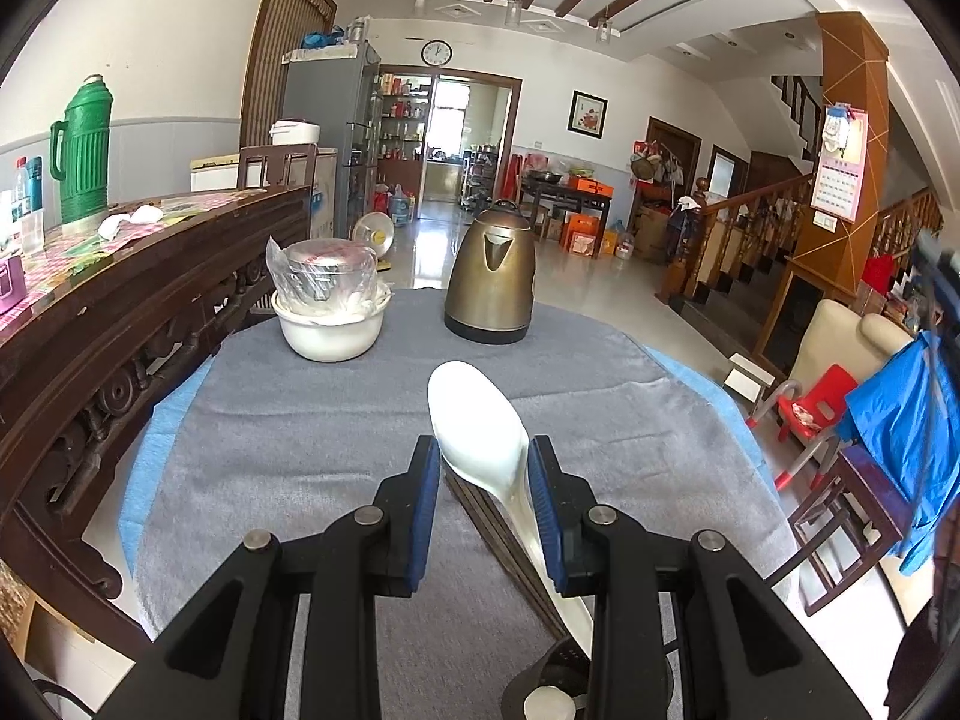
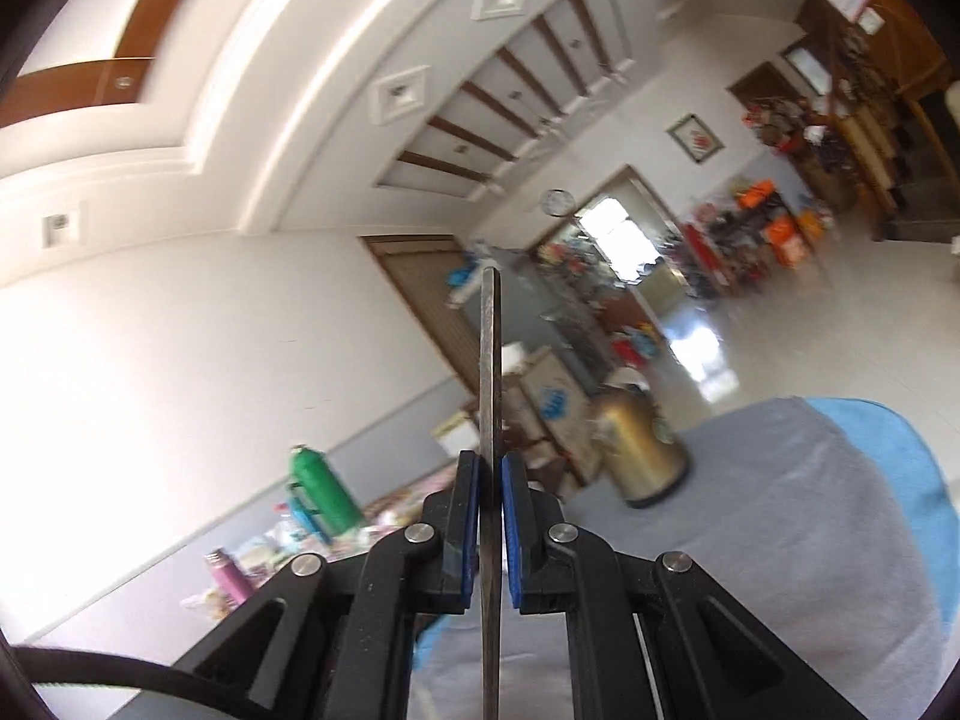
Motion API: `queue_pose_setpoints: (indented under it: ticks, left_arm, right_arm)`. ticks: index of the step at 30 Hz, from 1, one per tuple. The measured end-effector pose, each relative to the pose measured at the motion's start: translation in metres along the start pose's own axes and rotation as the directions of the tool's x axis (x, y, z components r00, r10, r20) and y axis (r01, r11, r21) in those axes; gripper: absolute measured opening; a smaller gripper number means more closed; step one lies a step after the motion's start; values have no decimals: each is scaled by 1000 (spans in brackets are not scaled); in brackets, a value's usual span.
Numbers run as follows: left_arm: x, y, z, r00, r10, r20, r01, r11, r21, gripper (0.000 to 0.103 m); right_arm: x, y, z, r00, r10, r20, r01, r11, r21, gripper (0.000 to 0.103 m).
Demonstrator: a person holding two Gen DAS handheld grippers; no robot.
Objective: Organize utensils
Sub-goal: 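Lift the white spoon with the left gripper while the right gripper raises the chopstick, then lower the white spoon into the black cup with the left gripper while the right gripper inserts the chopstick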
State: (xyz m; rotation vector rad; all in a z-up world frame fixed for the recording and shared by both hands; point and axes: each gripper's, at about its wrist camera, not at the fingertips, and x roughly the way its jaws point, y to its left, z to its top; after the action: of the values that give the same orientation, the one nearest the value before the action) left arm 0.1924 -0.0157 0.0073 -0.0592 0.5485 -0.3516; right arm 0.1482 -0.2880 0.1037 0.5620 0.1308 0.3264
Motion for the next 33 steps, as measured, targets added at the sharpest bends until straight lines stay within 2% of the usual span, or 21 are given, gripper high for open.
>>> queue_pose_setpoints:
  ticks: [4,8,14,17,23,33]
  left_arm:
    - [-1,1,-4,1000,1,-7,-1,1000,-12,32]
    - [0,3,-11,1000,0,-21,-1,1000,-31,32]
    - [1,2,-21,1000,-9,-15,9,998,-59,32]
    - [6,1,-25,1000,-11,-25,10,998,-59,32]
    - [10,-2,-31,999,1,-34,-3,999,-49,32]
    - [16,-6,-41,998,27,-55,-28,1000,-8,32]
  right_arm:
    - [13,24,-15,998,51,-33,-52,998,-27,8]
    - [36,33,-46,995,44,-91,-47,998,-29,8]
    - [63,40,-92,992,-6,-127,-5,996,-87,8]
    - [63,42,-108,990,-41,-135,23,991,-135,8]
    - [62,45,-133,987,-130,-96,102,960,-260,8]
    - [71,47,-167,975,-169,-142,112,932,-345,8]
